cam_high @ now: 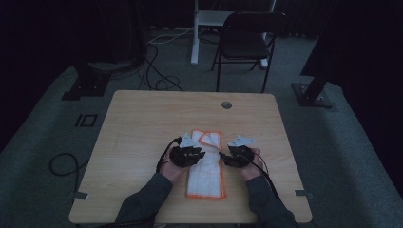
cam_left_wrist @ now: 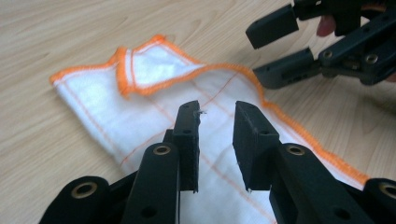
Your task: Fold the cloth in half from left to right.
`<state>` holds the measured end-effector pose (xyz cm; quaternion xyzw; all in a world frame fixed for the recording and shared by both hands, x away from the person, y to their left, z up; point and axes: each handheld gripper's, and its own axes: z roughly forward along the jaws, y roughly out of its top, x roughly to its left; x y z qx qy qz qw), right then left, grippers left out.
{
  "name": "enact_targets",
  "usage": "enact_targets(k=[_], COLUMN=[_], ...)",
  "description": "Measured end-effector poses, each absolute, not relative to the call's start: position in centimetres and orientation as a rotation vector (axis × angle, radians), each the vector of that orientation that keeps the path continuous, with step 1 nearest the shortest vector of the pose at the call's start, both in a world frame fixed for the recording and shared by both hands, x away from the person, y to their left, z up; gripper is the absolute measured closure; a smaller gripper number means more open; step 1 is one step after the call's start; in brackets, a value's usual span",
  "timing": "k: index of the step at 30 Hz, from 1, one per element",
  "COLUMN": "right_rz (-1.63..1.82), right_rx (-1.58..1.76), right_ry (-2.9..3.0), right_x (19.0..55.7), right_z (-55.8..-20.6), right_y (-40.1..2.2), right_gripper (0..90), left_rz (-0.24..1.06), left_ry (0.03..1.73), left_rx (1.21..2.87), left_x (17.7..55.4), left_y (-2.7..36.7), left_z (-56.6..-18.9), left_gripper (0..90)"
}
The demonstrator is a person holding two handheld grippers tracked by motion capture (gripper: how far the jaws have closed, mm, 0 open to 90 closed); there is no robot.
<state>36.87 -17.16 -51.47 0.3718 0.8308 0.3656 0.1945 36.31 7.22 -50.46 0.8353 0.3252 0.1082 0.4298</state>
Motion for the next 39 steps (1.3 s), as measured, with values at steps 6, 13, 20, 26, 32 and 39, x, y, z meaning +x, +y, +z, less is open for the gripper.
enact_targets(k=[6,13,20,26,32,39], right_rz=[1.052,1.037,0.908,0.948,1.067,1.093], right_rx=[1.007,0.970,0.928,0.973,1.039,1.085], right_ry=[2.342,2.384,2.413,2.370,2.357,2.349], right_x=[38.0,39.4,41.3,42.8,44.3,45.7], right_z=[-51.3,-51.2,-51.9,-51.2,-51.0,-51.2], right_y=[-16.1,-14.2,-12.3,-13.6,-14.8,-15.6], right_gripper=[58.1,59.3,54.7,76.7,88.2,82.2], left_rz=[0.275,0.281,0.288,0.286,0.291,0.294], left_ry=[0.834,0.865,0.877,0.899,0.901,0.908], left_rx=[2.089,2.086,2.086,2.081,2.082,2.079], left_x=[36.2,36.4,36.4,36.6,36.6,36.6], left_y=[7.8,8.3,8.5,8.9,8.8,8.9], left_z=[-51.1,-51.6,-51.9,-52.2,-52.3,-52.3], left_gripper=[72.2,72.2,72.2,72.2,72.2,72.2])
